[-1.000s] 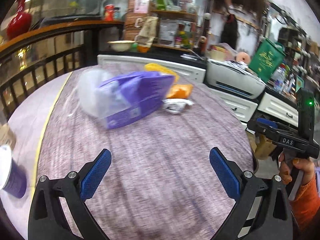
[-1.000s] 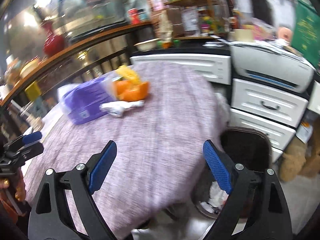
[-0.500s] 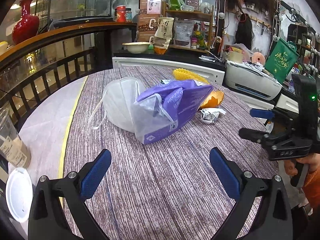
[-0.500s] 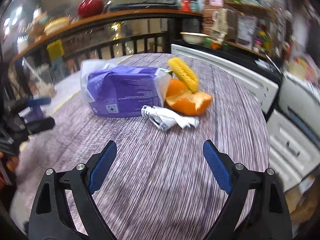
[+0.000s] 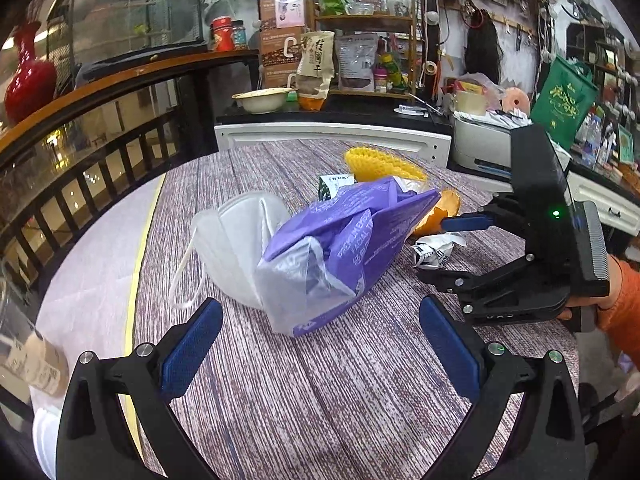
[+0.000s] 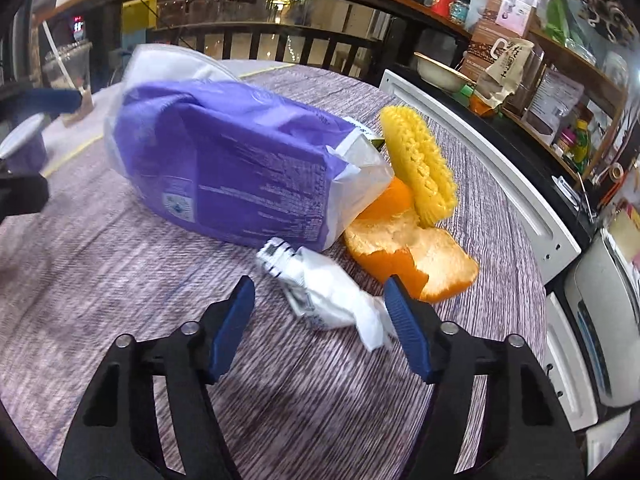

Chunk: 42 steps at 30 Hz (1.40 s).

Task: Collect trash
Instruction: 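Grasp the white wrapper with the right tool while the left grasps the purple tissue bag, then carry the wrapper to the bin and open the right tool over it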

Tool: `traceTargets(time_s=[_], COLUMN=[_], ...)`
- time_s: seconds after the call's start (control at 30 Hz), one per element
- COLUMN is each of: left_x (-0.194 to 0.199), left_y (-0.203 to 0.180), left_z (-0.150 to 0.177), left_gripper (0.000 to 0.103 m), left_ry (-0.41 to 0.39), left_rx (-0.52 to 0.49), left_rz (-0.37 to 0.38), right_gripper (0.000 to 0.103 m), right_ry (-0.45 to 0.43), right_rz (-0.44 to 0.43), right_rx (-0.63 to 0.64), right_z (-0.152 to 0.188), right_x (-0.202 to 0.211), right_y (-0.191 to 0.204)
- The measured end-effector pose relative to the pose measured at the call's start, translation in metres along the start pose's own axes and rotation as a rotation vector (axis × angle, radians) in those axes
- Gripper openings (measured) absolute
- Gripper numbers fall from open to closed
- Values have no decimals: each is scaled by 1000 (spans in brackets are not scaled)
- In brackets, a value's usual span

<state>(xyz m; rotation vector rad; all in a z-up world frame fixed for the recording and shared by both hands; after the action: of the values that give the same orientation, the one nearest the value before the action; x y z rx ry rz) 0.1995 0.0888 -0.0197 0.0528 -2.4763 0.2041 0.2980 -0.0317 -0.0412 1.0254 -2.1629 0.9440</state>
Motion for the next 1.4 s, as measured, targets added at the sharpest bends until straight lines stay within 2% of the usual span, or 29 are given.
traceTargets(time_s=[0.07,0.1,0.2,0.43,0.73,0.77,0.87,0.93,1.0,1.1,1.2,1.4], left_x=[-4,-6,-13,-28,-54,-57,-63,-64,-61,-47,-31,-3], left_y=[-1,-1,-4,-19,-41,-43,-47,-45,-42,-35,-29,-16], left_z=[-4,-6,-12,-26,-34,-34,-30,-28,-27,-22,-13,0], left_gripper=[97,97,97,97,97,95,80,61,53,32,26,24], left_ry=[-6,-2,12,25,59,62,77,87,86,76,73,50], left_rx=[-15,-16,-17,-104,-219,-229,-253,-246,-221,-171,-117,-14], left_rz=[-15,-18,0,-23,-74,-78,-107,-109,-93,-53,-1,55], right_gripper=[55,47,39,34,35,35,35,35,35,35,35,35], right_ry=[11,22,25,-15,-81,-86,-96,-102,-115,-135,-152,-158], right_rz=[-2,-4,1,-37,-22,-27,-33,-36,-34,-33,-28,-34], right_rx=[4,4,3,-57,-189,-200,-234,-250,-267,-294,-313,-357], right_z=[0,0,1,7,40,43,52,57,60,66,71,82], right_x=[-6,-9,-10,17,59,62,69,74,78,87,93,93], right_y=[-1,-1,-2,-6,-16,-16,-18,-17,-19,-20,-23,-25])
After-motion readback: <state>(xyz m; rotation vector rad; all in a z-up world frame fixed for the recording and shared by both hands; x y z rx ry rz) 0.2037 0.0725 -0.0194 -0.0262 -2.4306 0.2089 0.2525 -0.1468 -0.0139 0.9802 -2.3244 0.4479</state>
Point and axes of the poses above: each gripper's, at about its wrist camera, not at the fingertips, and x roughly against the way its jaws point, y to its left, z to its underside, the point moved 2 cm from there along -x, roughly the way its jaws point, and after that the axes turned 14 degrees about x, right-handed, at the moved point
